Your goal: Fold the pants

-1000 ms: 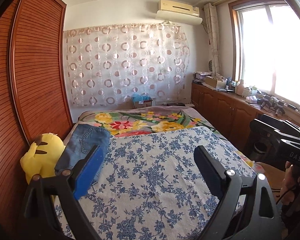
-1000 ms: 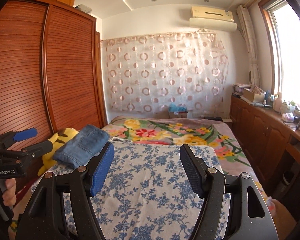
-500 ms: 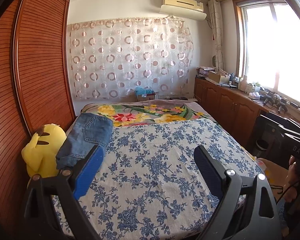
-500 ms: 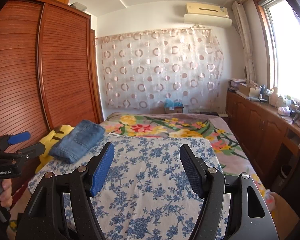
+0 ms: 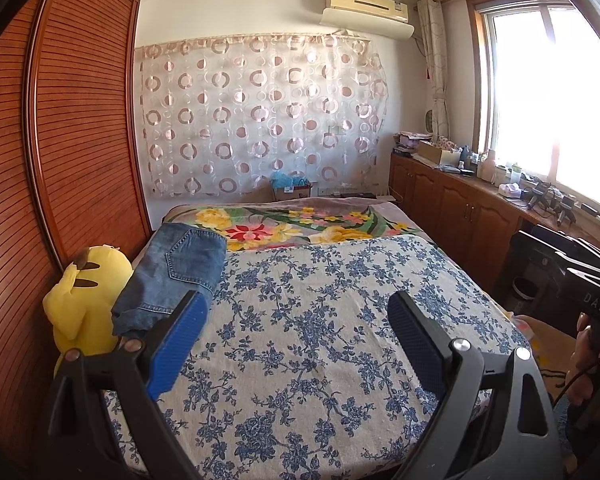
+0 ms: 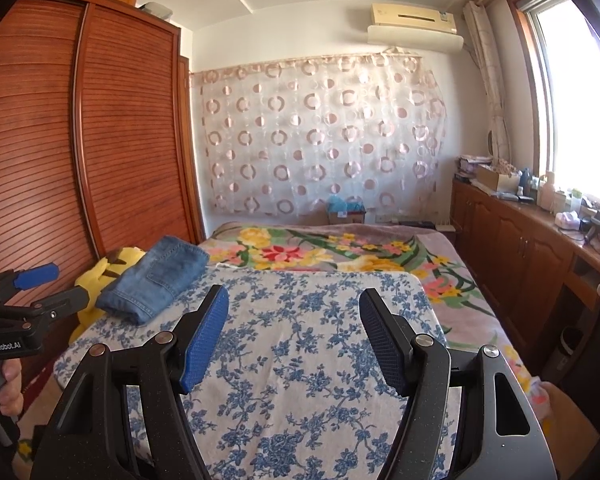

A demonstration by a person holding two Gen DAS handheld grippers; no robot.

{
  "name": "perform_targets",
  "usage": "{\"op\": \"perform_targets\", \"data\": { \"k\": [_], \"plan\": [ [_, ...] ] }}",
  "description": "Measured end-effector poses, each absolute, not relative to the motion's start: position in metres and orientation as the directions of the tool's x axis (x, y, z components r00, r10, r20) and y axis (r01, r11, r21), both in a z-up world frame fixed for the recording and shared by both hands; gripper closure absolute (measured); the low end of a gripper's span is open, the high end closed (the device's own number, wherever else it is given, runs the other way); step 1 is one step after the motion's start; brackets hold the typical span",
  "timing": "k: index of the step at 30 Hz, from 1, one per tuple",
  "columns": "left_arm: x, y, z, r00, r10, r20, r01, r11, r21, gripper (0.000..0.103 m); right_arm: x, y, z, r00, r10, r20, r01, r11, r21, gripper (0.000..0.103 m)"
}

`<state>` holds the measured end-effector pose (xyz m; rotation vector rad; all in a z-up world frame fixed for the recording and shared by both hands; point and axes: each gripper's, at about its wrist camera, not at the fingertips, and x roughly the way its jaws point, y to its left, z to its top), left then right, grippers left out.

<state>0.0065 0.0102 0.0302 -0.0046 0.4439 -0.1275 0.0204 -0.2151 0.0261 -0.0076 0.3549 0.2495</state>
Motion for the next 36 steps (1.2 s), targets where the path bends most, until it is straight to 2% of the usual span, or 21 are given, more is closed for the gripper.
{"op": "perform_targets", "data": {
  "k": [36],
  "plan": [
    [0.0052,0.0088,0.0309,0.896,-0.126,-0.426,0.124,0.992,-0.032,0.010,0.0208,-0.2156,0.0265,0.907,0.240,-0.346,-0.243,0.969,0.036,0.033]
  ]
}}
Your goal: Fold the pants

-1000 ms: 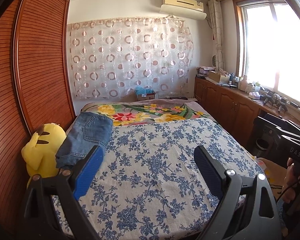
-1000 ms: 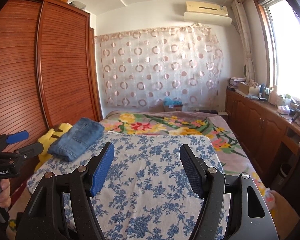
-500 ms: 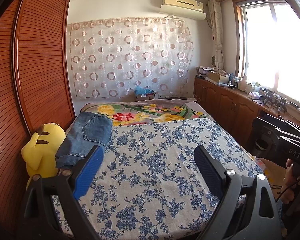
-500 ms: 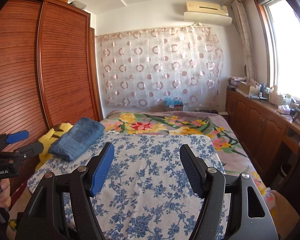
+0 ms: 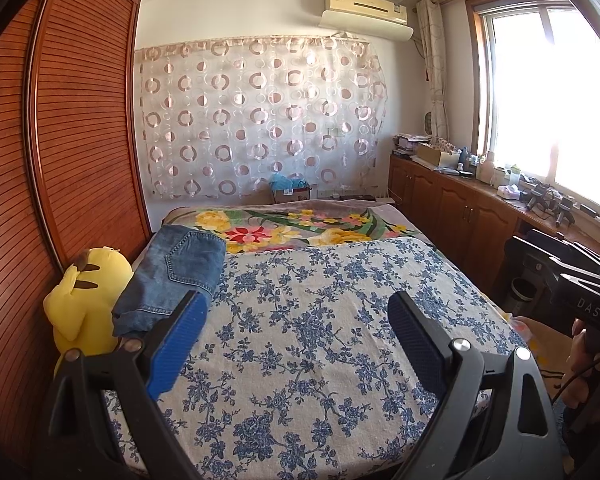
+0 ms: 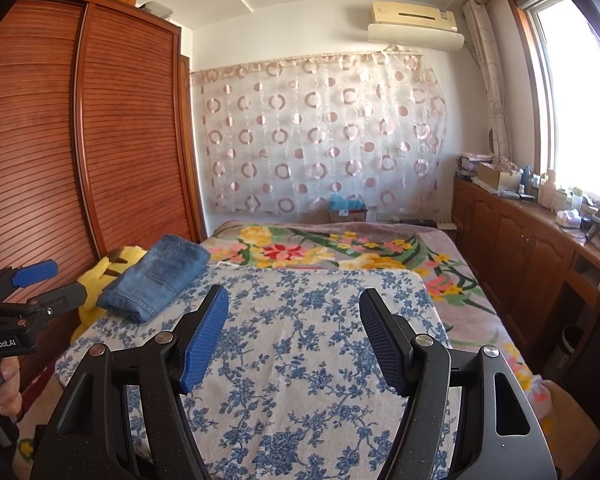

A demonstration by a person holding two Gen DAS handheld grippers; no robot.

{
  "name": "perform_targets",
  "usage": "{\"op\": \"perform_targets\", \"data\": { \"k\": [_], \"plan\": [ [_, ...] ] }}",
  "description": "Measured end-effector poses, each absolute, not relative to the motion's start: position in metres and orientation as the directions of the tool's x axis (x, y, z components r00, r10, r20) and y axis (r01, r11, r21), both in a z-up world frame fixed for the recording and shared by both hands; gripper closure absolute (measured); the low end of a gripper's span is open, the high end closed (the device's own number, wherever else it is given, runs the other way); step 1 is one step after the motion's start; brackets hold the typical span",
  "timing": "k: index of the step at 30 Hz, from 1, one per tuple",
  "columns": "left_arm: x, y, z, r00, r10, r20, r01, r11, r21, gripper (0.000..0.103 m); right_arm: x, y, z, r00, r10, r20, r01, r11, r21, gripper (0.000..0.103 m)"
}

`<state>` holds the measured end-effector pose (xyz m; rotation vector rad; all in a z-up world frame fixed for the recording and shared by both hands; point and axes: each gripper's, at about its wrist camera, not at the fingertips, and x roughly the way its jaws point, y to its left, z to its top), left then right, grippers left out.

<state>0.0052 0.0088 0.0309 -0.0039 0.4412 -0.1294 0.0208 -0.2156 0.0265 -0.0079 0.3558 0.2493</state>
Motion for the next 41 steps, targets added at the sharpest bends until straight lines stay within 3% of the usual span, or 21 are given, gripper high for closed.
{"op": "perform_targets", "data": {
  "k": [41],
  "plan": [
    [0.0026,0.0072,0.0350,0.897,-0.128,-0.423,0.127,0.991,-0.031,0.010,0.0213,-0.2167,0.0272,0.905,0.244,-0.349,-0.246,0.969,0.040,0.033]
  ]
}}
